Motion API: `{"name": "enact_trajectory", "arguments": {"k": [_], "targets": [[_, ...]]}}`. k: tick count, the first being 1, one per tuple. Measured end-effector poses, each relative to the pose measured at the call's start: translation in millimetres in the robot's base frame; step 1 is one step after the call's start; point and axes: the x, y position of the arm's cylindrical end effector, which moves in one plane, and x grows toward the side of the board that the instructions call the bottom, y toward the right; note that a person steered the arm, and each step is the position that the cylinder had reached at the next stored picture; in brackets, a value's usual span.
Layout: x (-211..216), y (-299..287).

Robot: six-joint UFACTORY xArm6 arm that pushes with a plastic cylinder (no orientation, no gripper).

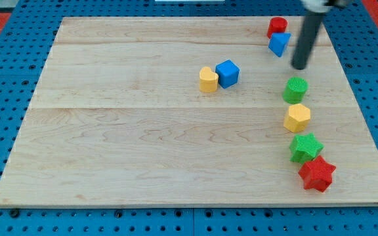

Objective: Move the blue triangle to the top left of the yellow heart

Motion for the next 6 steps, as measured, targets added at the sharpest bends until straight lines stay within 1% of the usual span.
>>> {"name": "enact_trajectory", "arguments": {"k": [1, 2, 3, 4, 5, 6], "targets": [[-48.1, 12.6], [-69.0, -20.0], [-55.3, -106.9], [-36.4, -147.1], [-47.4, -173.0], [-38.7, -204.4]]}}
